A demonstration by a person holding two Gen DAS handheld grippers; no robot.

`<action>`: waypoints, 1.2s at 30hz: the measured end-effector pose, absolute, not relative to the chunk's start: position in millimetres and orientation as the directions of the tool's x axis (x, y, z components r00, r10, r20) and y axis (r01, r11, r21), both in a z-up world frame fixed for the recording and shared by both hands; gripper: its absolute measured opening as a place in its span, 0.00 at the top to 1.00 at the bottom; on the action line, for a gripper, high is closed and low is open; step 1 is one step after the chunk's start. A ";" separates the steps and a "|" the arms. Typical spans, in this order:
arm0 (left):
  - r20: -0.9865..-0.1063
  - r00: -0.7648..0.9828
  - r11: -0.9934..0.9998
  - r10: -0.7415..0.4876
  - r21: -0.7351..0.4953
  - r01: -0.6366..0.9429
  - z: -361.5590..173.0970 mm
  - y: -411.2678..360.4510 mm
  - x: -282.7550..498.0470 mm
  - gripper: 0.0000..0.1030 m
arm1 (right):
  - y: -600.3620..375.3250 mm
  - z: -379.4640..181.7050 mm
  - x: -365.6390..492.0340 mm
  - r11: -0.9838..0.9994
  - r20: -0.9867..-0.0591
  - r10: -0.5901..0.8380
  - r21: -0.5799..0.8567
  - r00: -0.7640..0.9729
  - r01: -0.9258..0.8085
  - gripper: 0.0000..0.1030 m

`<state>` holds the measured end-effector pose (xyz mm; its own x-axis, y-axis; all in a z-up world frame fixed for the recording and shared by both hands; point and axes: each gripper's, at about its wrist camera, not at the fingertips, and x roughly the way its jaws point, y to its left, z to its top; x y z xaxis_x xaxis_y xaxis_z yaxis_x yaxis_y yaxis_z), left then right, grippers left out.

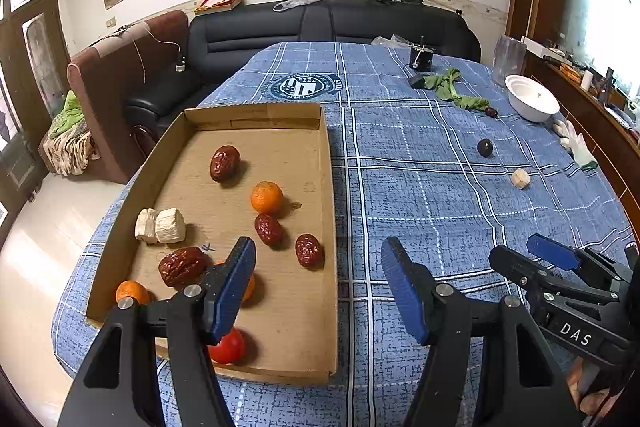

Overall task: Organize fruits
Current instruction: 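Move both tools back toward the dark fruit and the last yam piece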

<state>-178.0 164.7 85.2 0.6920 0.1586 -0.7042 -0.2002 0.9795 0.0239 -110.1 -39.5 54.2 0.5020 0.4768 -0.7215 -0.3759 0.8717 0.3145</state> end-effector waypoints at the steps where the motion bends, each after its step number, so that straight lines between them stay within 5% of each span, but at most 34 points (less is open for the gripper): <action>1: -0.705 0.691 0.980 0.158 0.025 -0.199 84.9 164.5 -178.1 0.37 | -40.9 53.6 -109.7 0.872 -0.723 0.476 0.315 0.501 -0.374 0.31; 16: -0.727 0.675 0.990 0.122 0.037 -0.139 78.7 144.6 -162.0 0.33 | -114.5 50.4 -96.7 0.902 -0.754 0.432 0.346 0.495 -0.259 0.29; 36: -0.749 0.653 0.991 -0.109 -0.137 0.008 71.6 92.2 -39.7 0.32 | -126.2 22.6 16.7 0.944 -0.797 0.328 0.257 0.506 -0.207 0.31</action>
<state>-39.7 92.2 71.6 0.6533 -0.1086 -0.7493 0.0078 0.9906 -0.1368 16.7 -126.2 22.6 0.5063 0.3285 -0.7973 -0.2074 0.9439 0.2572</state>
